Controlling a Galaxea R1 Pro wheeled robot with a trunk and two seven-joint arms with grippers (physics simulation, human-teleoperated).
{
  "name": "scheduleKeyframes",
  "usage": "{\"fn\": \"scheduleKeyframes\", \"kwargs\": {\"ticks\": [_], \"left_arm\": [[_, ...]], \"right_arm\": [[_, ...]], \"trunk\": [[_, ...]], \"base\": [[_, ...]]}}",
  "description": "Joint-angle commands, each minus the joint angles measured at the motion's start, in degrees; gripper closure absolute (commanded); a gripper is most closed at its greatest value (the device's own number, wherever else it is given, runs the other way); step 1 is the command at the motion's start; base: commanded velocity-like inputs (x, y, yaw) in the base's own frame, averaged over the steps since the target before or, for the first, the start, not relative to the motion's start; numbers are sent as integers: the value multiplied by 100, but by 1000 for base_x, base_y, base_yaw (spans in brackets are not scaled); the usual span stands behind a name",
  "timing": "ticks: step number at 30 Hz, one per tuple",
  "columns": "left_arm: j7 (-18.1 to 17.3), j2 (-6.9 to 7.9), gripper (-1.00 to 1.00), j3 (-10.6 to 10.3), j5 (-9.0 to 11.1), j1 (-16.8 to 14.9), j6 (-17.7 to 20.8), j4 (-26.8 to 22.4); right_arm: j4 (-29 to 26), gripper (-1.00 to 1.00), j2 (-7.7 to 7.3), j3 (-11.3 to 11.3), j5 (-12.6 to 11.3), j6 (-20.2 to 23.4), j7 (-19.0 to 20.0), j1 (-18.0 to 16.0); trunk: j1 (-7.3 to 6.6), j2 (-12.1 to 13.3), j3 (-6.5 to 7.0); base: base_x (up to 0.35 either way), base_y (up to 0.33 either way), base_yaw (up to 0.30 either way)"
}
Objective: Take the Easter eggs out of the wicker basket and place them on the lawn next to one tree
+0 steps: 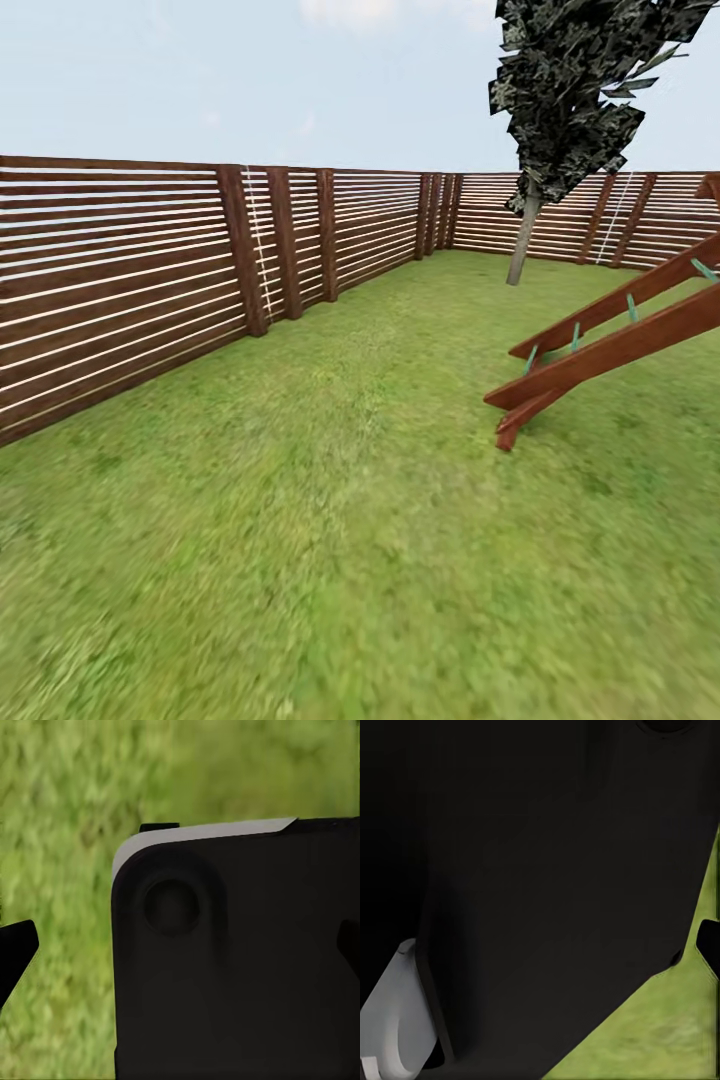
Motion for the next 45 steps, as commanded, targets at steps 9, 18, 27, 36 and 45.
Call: {"fn": "scheduleKeyframes", "kwargs": {"ticks": [9, 18, 27, 36, 45], "left_arm": [[-2, 1, -100, -8, -7, -4, -19, 7], [-2, 1, -100, -13, -6, -4, -19, 5], [-2, 1, -100, -10, -2, -4, -19, 5], [-2, 1, -100, -9, 1, -4, -19, 7], [-2, 2, -100, -8, 1, -4, -19, 6]], "right_arm": [[-10, -100, -7, -34, -27, -2, -1, 1], [-4, -100, -31, -80, -42, 6, -4, 1], [1, -100, -208, -59, -6, 7, -1, 1], [2, -100, -281, -59, 3, 7, -1, 1], [2, -100, -296, -61, 11, 7, -1, 1]], "trunk": [[3, -2, -5], [3, -2, -5], [3, -2, -5], [3, -2, -5], [3, -2, -5]], "base": [[304, 0, 106], [308, 0, 10], [316, 0, 1], [324, 0, 0], [333, 0, 0]]}}
